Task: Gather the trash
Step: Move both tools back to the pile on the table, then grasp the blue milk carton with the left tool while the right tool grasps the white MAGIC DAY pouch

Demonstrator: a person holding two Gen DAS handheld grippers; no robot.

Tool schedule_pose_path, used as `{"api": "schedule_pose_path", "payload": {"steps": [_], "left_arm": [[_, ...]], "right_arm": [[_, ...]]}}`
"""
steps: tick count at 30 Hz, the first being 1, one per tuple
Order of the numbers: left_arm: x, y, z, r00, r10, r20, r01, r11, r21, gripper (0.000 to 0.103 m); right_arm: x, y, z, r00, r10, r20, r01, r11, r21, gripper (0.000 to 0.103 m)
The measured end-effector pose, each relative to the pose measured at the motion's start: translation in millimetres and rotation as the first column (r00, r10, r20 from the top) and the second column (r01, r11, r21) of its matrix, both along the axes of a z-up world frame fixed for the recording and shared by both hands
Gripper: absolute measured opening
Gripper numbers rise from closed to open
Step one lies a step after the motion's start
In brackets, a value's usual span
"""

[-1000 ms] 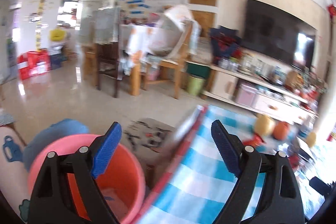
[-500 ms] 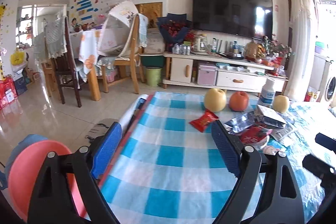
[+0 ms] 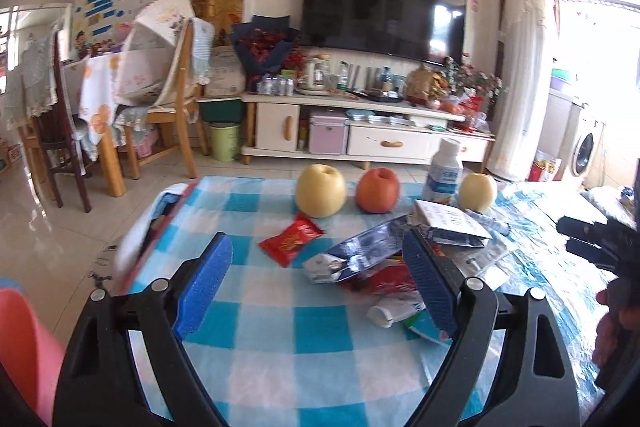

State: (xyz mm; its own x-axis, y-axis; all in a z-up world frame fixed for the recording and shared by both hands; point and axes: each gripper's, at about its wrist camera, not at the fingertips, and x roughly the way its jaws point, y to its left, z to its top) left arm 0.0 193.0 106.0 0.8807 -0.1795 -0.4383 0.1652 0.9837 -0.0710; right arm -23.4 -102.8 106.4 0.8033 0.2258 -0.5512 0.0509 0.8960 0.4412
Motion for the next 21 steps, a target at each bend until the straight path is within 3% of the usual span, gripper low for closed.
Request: {"api": "schedule_pose_path", "payload": {"steps": [5,8,10,18,21], "left_arm": [[36,-21,-8,0.996,-0.087,-0.032,0.086,0.996,-0.027,0.088],[63,-30,-15,0.986,-0.152,-0.071,0.148,0.987,-0.058,0.088],[79,-37,-19,0.978,-0.188,-0.092,0.182,0.981,-0.071,0.088],[138,-49,-51,0.93,-0.298,-0.214,0.266,0.95,-0.165,0.088],[149,-53,-60,0.925,-0.299,-0.233,0.268,0.951,-0.157,0.088]], "right_arm": [[41,-62,-22,0.995,-0.07,-0.072,0.08,0.984,0.157,0.097],[65,-83,-28,0.994,-0.078,-0.082,0.09,0.985,0.144,0.095],[82,-94,-34,0.994,-0.065,-0.087,0.078,0.985,0.153,0.081],[140,-109,-59,0.993,0.023,-0.119,-0.009,0.993,0.115,0.079],[154,-105,-62,0.992,0.063,-0.109,-0.053,0.995,0.09,0.075]]}}
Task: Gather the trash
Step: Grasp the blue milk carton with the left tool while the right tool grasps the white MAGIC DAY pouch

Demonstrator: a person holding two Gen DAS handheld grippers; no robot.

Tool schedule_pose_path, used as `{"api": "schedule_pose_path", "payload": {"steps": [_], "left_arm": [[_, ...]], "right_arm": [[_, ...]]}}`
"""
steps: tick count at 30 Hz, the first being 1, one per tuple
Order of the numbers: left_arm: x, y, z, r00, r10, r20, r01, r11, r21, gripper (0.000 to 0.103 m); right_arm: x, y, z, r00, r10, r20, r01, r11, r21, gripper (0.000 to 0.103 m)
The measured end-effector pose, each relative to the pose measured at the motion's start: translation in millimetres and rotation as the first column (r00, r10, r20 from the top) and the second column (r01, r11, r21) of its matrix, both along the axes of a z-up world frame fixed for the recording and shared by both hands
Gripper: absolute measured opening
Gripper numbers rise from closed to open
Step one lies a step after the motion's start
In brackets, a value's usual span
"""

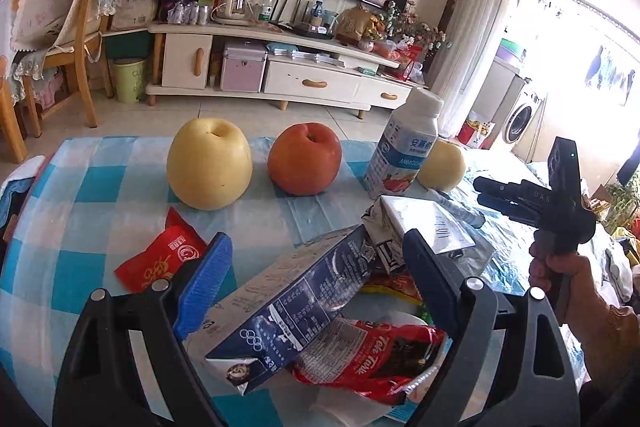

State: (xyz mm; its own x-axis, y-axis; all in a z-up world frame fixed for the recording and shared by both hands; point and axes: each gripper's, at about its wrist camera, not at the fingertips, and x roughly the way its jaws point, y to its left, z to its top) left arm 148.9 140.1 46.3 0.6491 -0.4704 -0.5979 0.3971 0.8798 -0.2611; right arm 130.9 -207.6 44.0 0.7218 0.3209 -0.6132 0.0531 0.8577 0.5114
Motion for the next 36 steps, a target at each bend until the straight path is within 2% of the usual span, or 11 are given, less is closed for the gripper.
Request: {"api": "schedule_pose_path", "payload": {"steps": [6,8,9,10,14,19,24,30,33,36], "left_arm": [[12,-10,-24,0.996,-0.053,-0.075,0.054,0.999,0.003,0.088],[9,-15,-28,0.996,-0.065,-0.067,0.067,0.997,0.028,0.088],[7,-17,-28,0.995,-0.074,-0.064,0.076,0.996,0.035,0.088],[7,-17,-28,0.995,-0.08,-0.066,0.082,0.996,0.032,0.088],[4,-16,-27,0.994,-0.08,-0.07,0.082,0.996,0.029,0.086],[-4,-18,-26,0.994,-0.085,-0.076,0.088,0.995,0.049,0.084],[-19,-26,-25,0.99,-0.109,-0.086,0.114,0.992,0.061,0.084],[-50,-31,-22,0.985,-0.143,-0.097,0.151,0.986,0.077,0.084],[-69,-26,-21,0.982,-0.151,-0.109,0.161,0.983,0.091,0.084],[-88,-24,-20,0.981,-0.156,-0.118,0.17,0.978,0.123,0.084]], "right_arm": [[23,17,-20,0.993,0.107,-0.054,-0.11,0.992,-0.059,0.07],[24,26,-26,0.986,0.156,-0.062,-0.16,0.985,-0.066,0.067],[24,30,-25,0.984,0.169,-0.057,-0.173,0.981,-0.085,0.064],[24,34,-26,0.977,0.203,-0.059,-0.207,0.975,-0.077,0.057],[22,47,-26,0.964,0.256,-0.069,-0.262,0.958,-0.116,0.052],[14,63,-23,0.951,0.303,-0.06,-0.309,0.938,-0.159,0.037],[4,84,-22,0.934,0.35,-0.066,-0.356,0.914,-0.195,0.037],[-17,119,-19,0.896,0.437,-0.084,-0.443,0.862,-0.245,0.037],[-29,126,-19,0.884,0.458,-0.093,-0.467,0.856,-0.222,0.037],[-42,139,-17,0.858,0.502,-0.11,-0.514,0.828,-0.224,0.037]]}}
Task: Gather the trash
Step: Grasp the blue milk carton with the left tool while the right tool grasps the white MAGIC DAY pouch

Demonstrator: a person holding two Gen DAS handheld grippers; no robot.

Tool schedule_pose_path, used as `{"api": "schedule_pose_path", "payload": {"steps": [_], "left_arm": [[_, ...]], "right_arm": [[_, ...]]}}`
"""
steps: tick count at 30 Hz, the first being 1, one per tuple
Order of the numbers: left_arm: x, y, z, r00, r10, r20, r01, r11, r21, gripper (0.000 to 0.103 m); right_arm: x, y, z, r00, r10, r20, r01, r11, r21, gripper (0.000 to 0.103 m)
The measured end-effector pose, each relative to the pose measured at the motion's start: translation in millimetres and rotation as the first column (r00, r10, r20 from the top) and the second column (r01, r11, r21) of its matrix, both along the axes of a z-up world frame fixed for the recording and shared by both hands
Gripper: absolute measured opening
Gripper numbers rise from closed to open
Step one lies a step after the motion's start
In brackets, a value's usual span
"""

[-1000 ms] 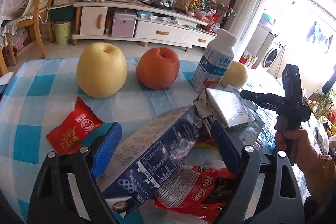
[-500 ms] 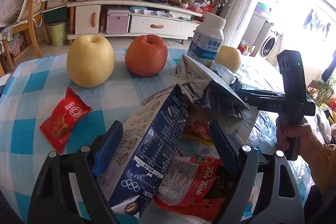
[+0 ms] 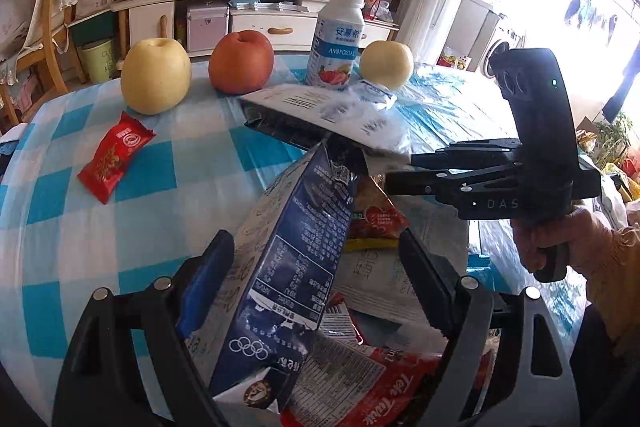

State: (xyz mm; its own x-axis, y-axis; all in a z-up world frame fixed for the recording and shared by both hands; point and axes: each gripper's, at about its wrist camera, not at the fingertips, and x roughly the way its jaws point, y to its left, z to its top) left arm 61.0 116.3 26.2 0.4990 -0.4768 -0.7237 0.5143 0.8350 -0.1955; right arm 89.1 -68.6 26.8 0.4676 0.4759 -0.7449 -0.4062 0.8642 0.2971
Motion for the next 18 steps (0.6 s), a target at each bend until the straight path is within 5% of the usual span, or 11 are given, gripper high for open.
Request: {"api": "schedule_pose_path", "payload": {"steps": [6,9,13,18], "left_arm": [[-29,6,1,1.0,0.028,-0.007,-0.028,0.998,0.058,0.084],[-36,5,1,0.999,0.045,0.007,-0.045,0.995,0.091,0.084],[-28,8,-6,0.996,0.089,-0.011,-0.087,0.989,0.119,0.084],[-18,12,-15,0.988,0.151,-0.025,-0.145,0.974,0.173,0.062]], "right_arm": [[-15,12,7,0.998,0.054,0.012,-0.053,0.998,-0.032,0.041],[-9,-8,16,0.996,-0.067,0.052,0.068,0.997,-0.018,0.073],[7,-42,27,0.971,-0.219,0.098,0.219,0.976,0.012,0.093],[43,-64,22,0.952,-0.292,0.097,0.295,0.955,-0.018,0.093]]}}
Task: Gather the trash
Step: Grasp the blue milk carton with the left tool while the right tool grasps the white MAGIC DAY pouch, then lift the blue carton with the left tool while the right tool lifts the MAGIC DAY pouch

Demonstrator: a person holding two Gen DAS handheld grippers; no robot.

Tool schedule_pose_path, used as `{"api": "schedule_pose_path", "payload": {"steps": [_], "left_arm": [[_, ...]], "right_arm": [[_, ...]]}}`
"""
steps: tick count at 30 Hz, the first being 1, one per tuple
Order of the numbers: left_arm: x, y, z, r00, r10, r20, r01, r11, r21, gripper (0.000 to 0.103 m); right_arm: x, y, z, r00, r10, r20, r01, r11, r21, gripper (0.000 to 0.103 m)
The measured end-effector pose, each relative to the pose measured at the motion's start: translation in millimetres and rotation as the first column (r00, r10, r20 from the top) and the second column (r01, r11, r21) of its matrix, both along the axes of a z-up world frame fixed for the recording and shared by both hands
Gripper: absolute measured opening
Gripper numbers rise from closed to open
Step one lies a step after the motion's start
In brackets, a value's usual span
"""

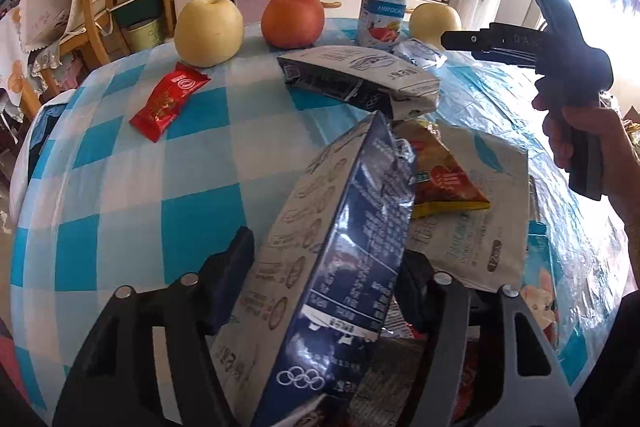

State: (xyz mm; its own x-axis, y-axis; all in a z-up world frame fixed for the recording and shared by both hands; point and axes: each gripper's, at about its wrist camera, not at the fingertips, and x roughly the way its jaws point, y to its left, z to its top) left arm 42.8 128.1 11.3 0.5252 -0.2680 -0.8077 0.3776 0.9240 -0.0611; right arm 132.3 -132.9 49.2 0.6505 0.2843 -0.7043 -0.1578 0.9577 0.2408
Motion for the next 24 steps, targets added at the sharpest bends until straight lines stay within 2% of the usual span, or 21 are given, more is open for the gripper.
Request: {"api": "schedule_pose_path", "payload": {"steps": [4,6,8,16,24], "left_arm": [[4,5,-2,0.999,0.032,-0.011,-0.032,0.999,-0.001,0.054],[5,8,-3,0.999,0.048,-0.009,-0.048,0.999,0.006,0.045],[5,10,-2,0.998,0.055,-0.012,-0.055,0.999,-0.002,0.044],[8,17,-1,0.996,0.082,-0.028,-0.083,0.996,-0.041,0.04],[6,24,2,0.993,0.11,-0.038,-0.113,0.991,-0.073,0.038]], "right_arm": [[17,10,-8,0.999,0.049,-0.012,-0.05,0.996,-0.08,0.094],[25,20,-17,0.996,0.087,-0.033,-0.09,0.986,-0.138,0.093],[33,26,-23,0.995,0.086,-0.043,-0.093,0.976,-0.198,0.093],[52,35,-31,0.991,0.119,-0.068,-0.13,0.973,-0.189,0.094],[47,39,-34,0.992,0.12,-0.047,-0.126,0.975,-0.183,0.093]]}}
